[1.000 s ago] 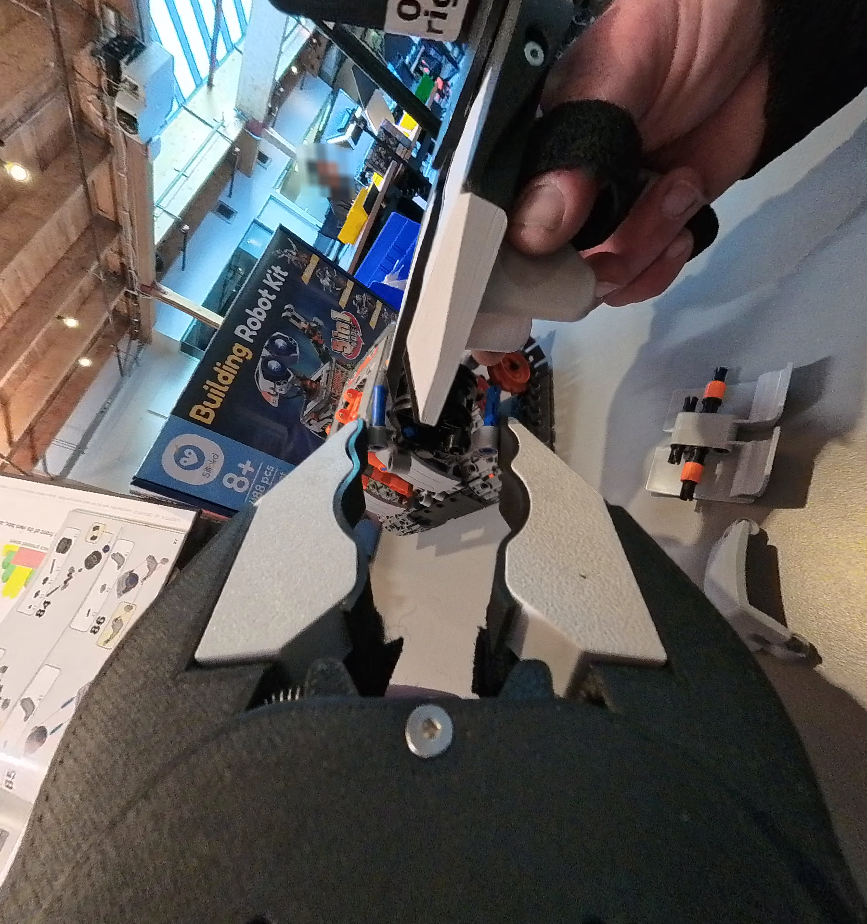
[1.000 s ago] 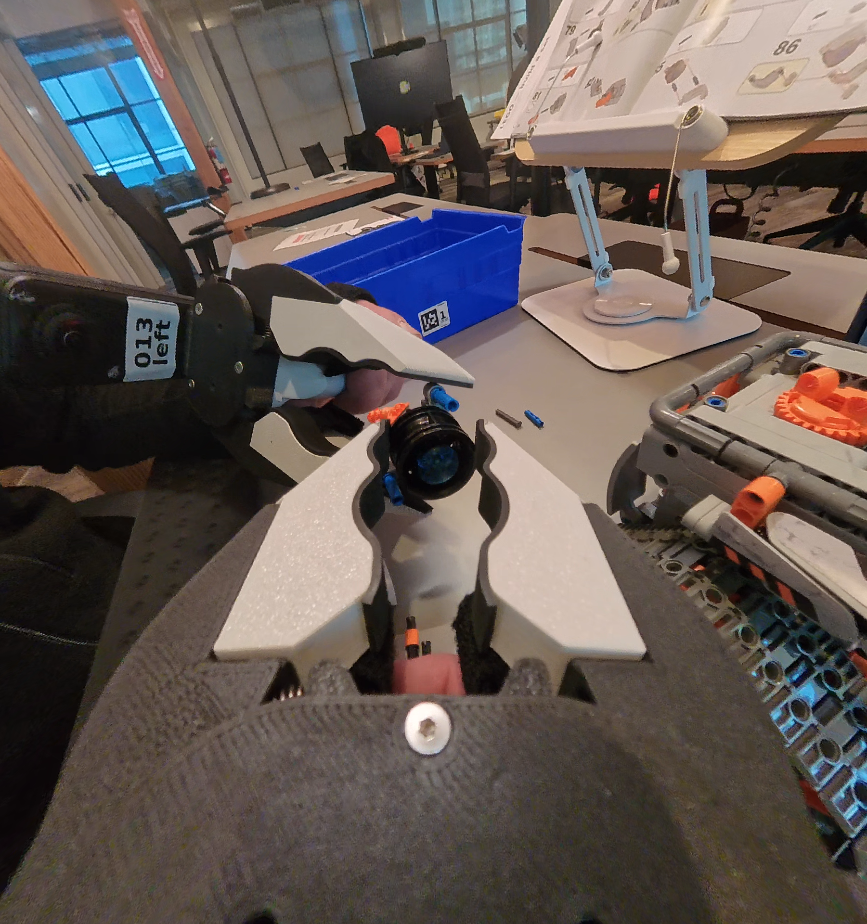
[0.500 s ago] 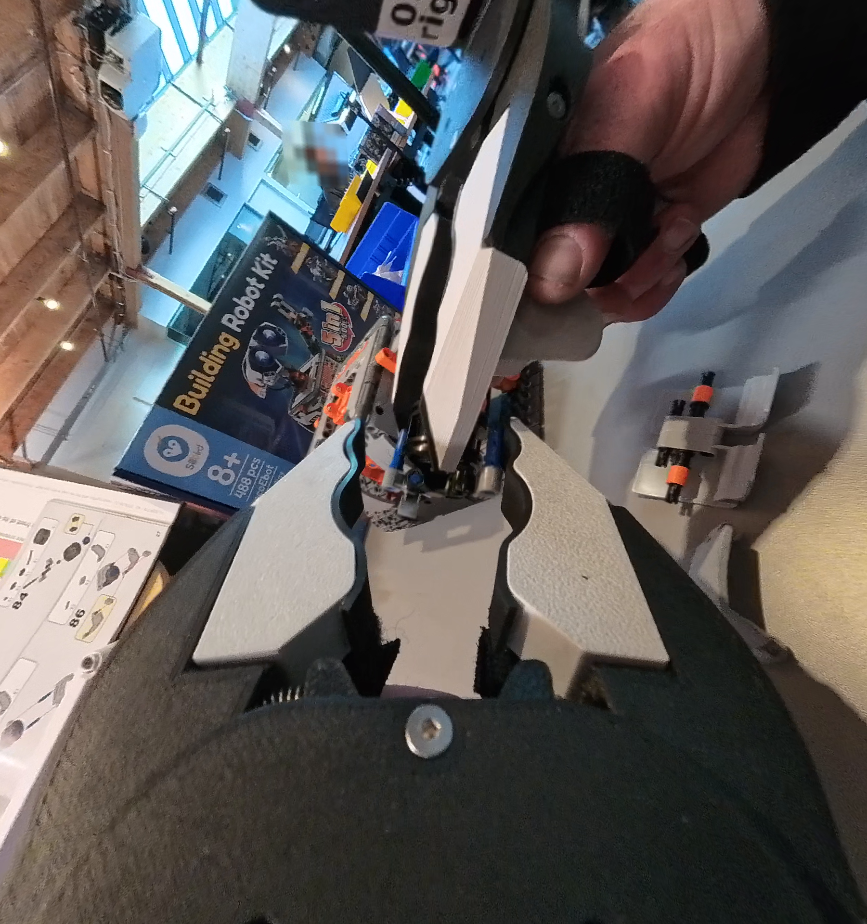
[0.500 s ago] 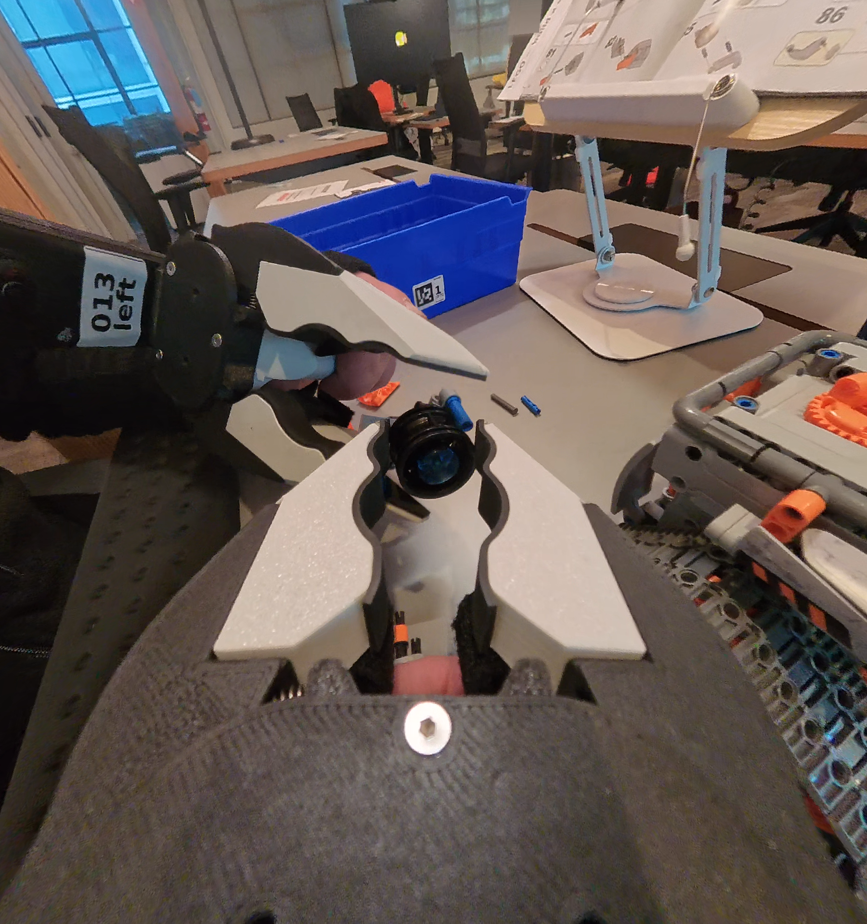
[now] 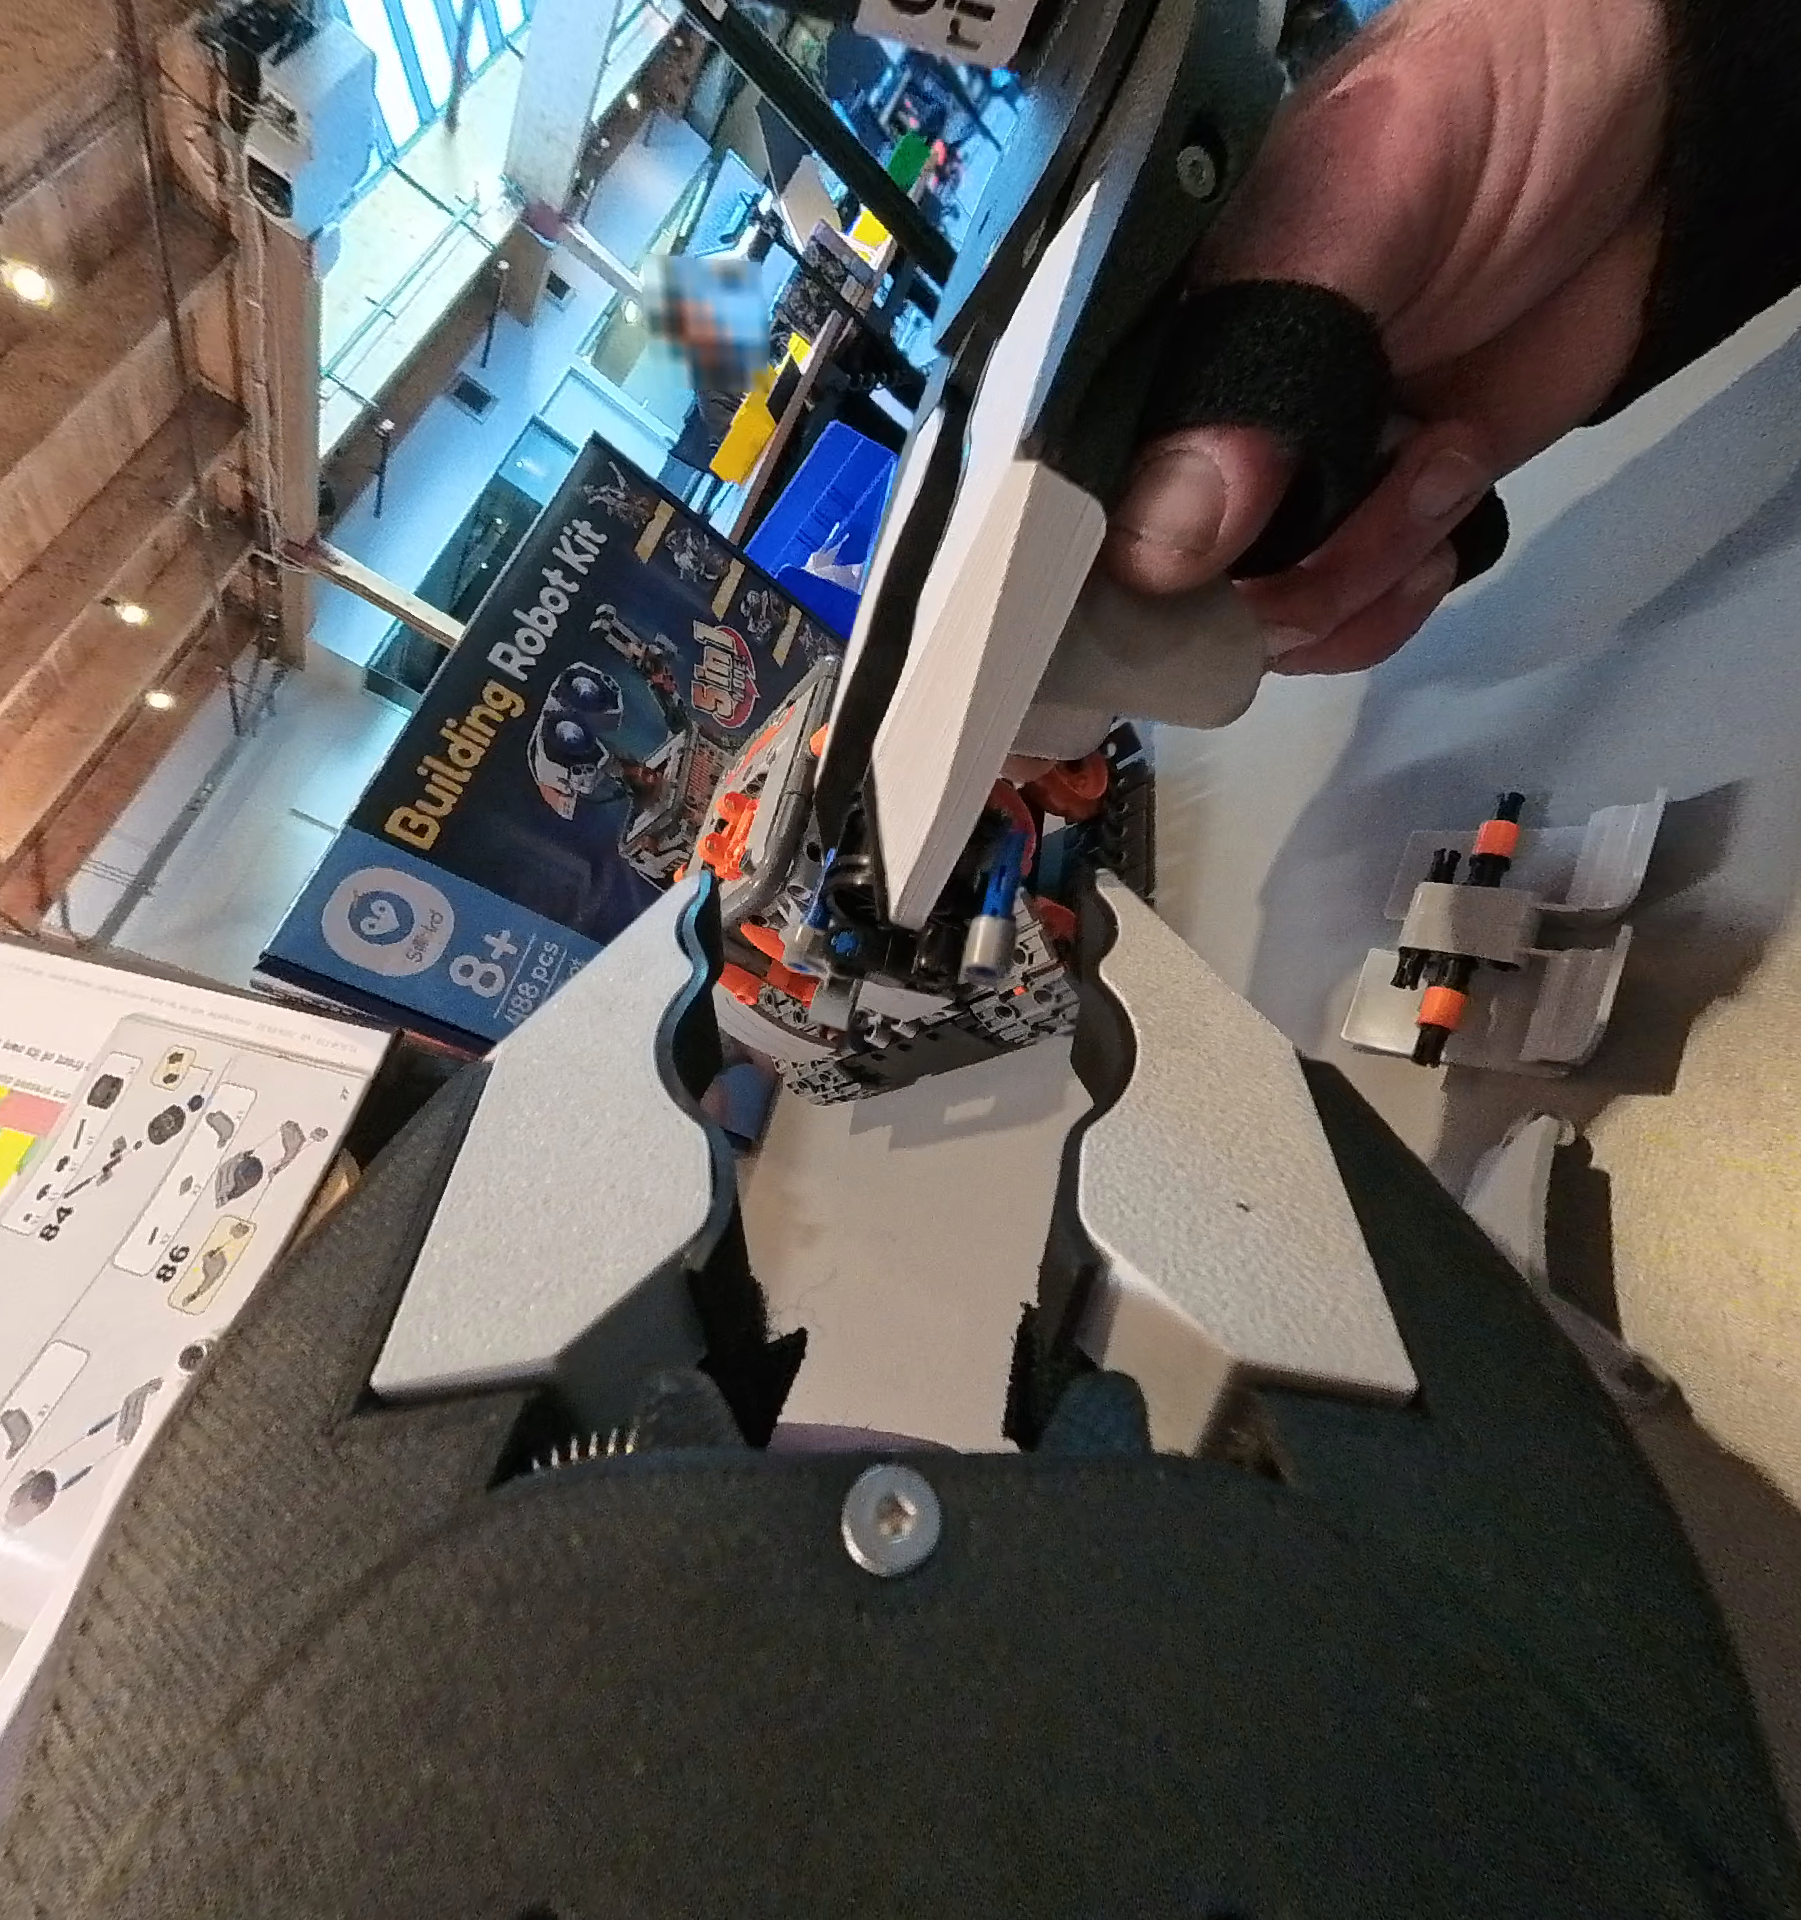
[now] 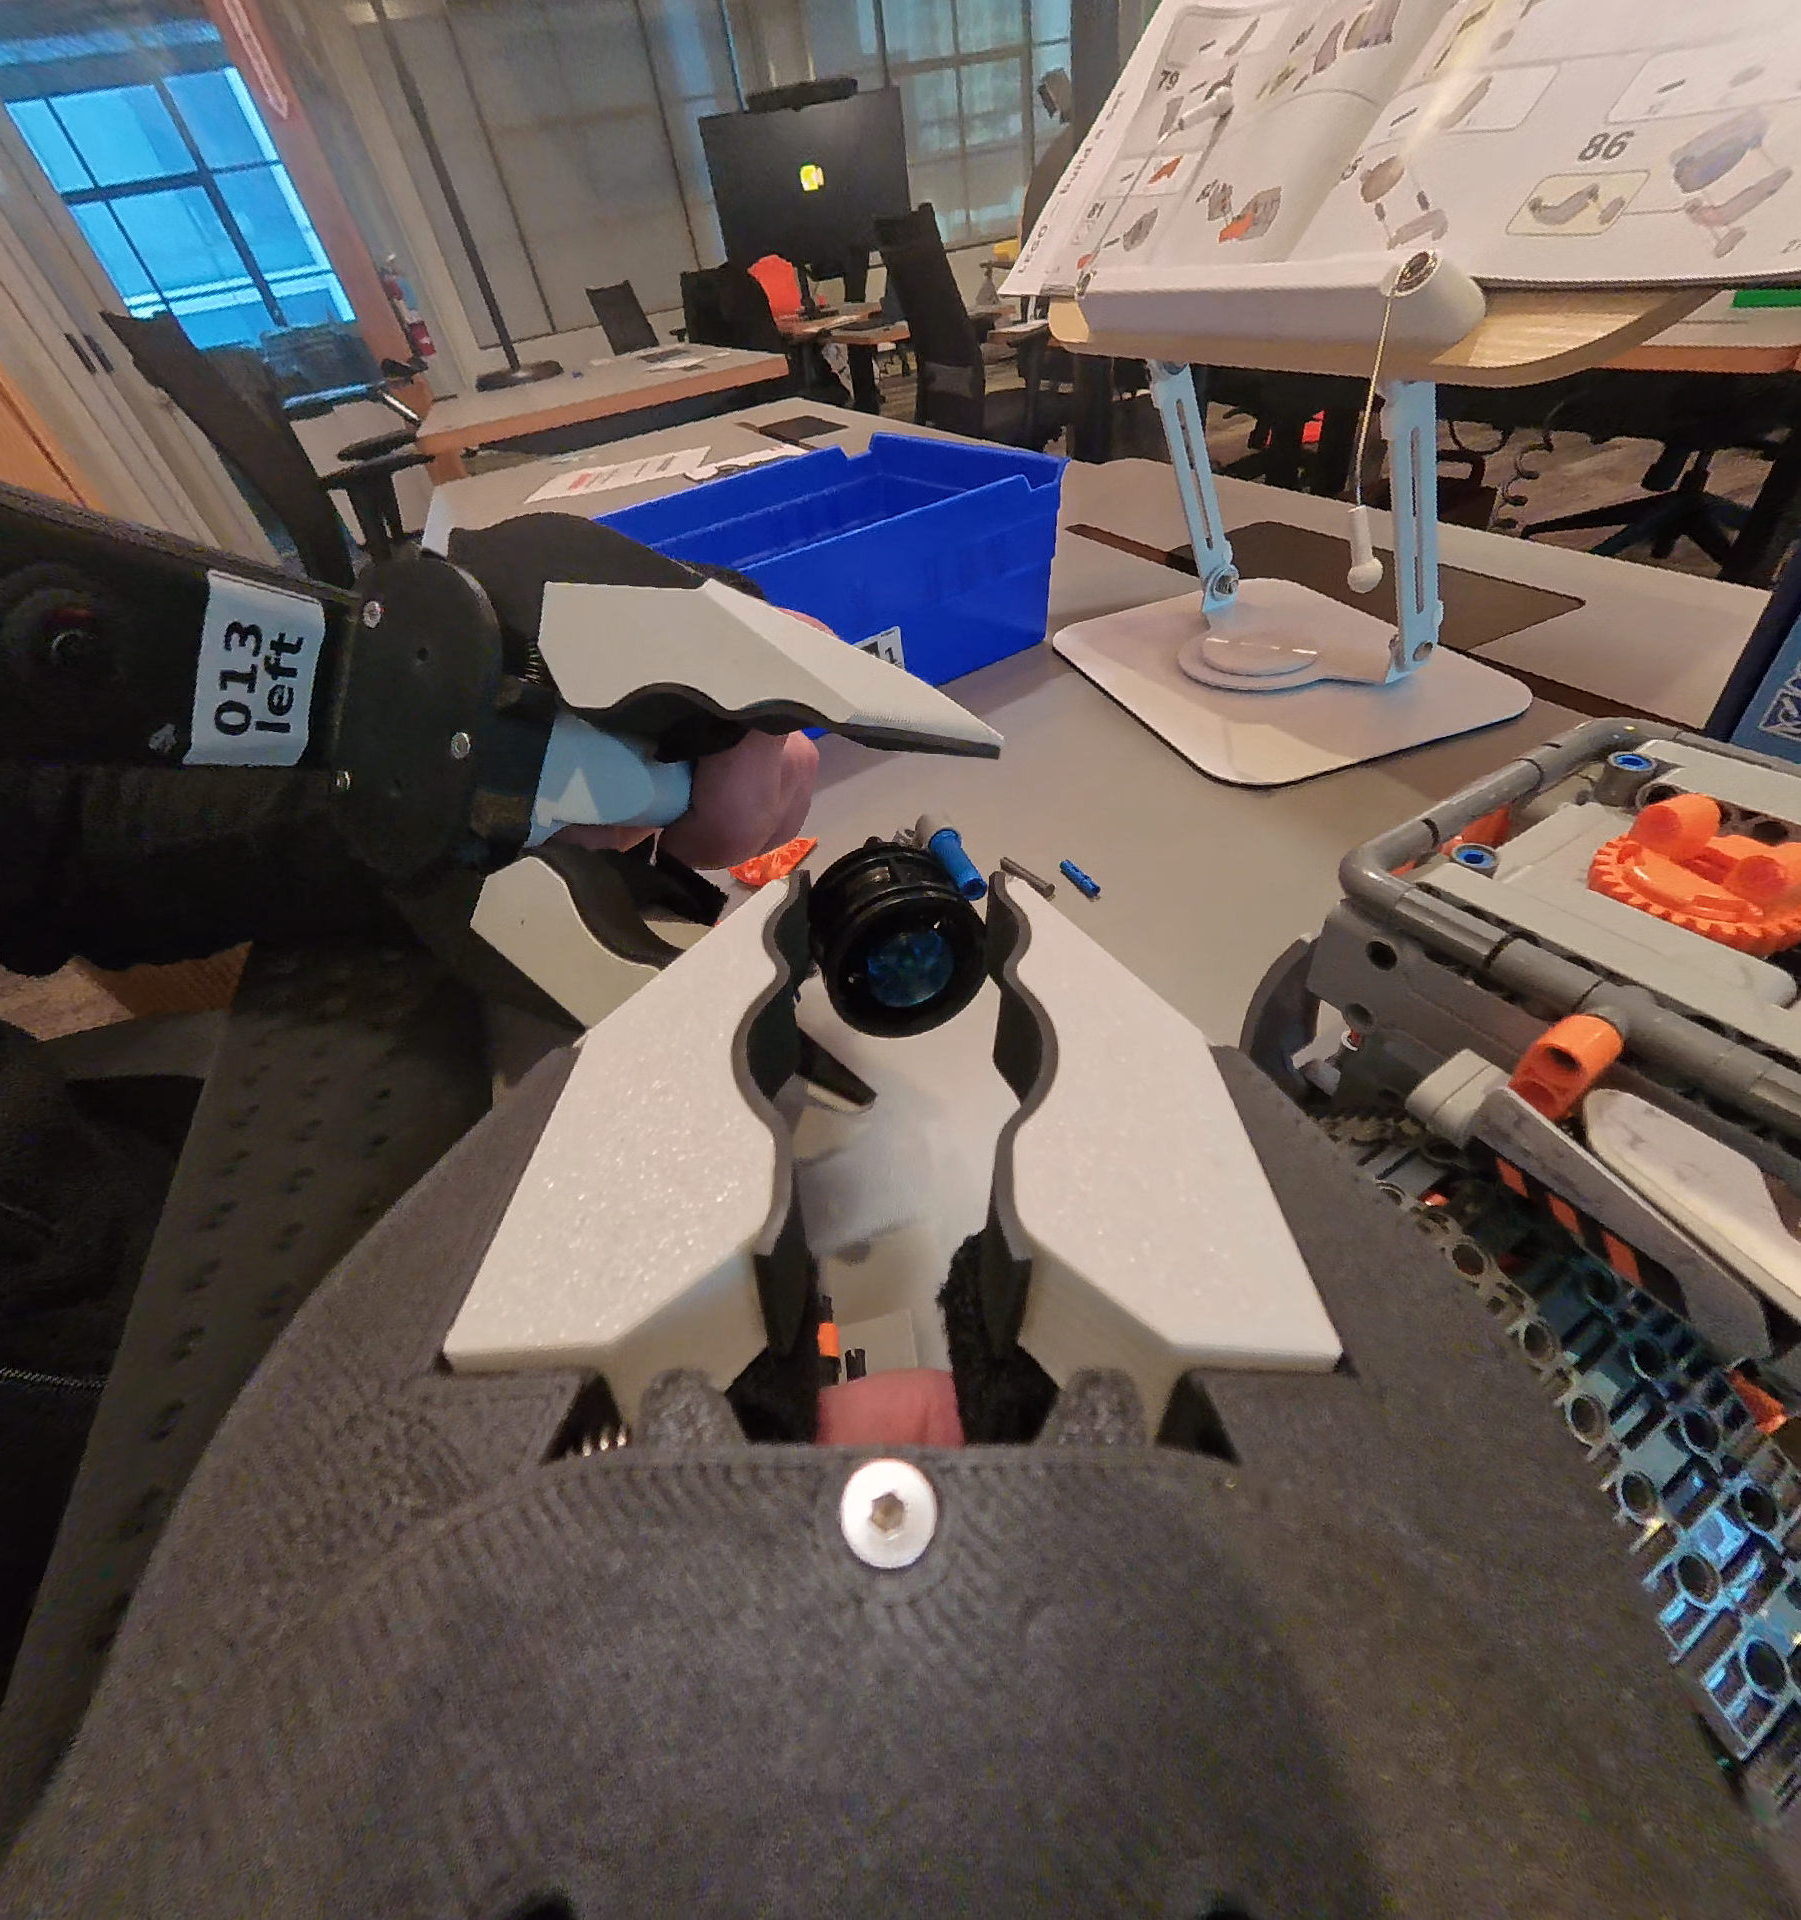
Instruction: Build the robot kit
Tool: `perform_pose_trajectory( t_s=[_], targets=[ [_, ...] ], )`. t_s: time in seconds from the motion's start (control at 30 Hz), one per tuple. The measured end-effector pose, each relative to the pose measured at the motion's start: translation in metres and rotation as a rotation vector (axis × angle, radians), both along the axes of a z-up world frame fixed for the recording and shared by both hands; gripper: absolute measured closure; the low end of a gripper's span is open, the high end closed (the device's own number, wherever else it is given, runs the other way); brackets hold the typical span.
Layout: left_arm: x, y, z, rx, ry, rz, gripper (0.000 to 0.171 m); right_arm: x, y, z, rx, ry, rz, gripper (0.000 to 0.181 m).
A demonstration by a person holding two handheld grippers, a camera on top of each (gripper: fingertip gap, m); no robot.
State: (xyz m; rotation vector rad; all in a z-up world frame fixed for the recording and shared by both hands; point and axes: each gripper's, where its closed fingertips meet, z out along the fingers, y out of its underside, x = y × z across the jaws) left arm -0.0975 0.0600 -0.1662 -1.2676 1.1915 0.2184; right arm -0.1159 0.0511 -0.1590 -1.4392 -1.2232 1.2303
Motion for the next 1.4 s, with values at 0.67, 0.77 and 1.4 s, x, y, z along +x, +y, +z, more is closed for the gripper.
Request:
perform_pose_trajectory(
  t_s=[0.67, 0.77, 1.4],
  targets=[
    [-0.002, -0.005, -0.001, -0.102, -0.049, -0.043, 0.126, 0.003, -0.002, 0.004, 0.18, -0.013, -0.025, 0.15],
    [-0.002, -0.006, -0.001, -0.11, -0.053, -0.046, 0.126, 0.004, -0.003, 0.004, 0.189, -0.008, -0.023, 0.15],
    [-0.007, -0.013, 0.01, -0.057, -0.032, -0.054, 0.122, 0.006, -0.002, 0.007, 0.152, 0.027, -0.002, 0.15]
  ],
)
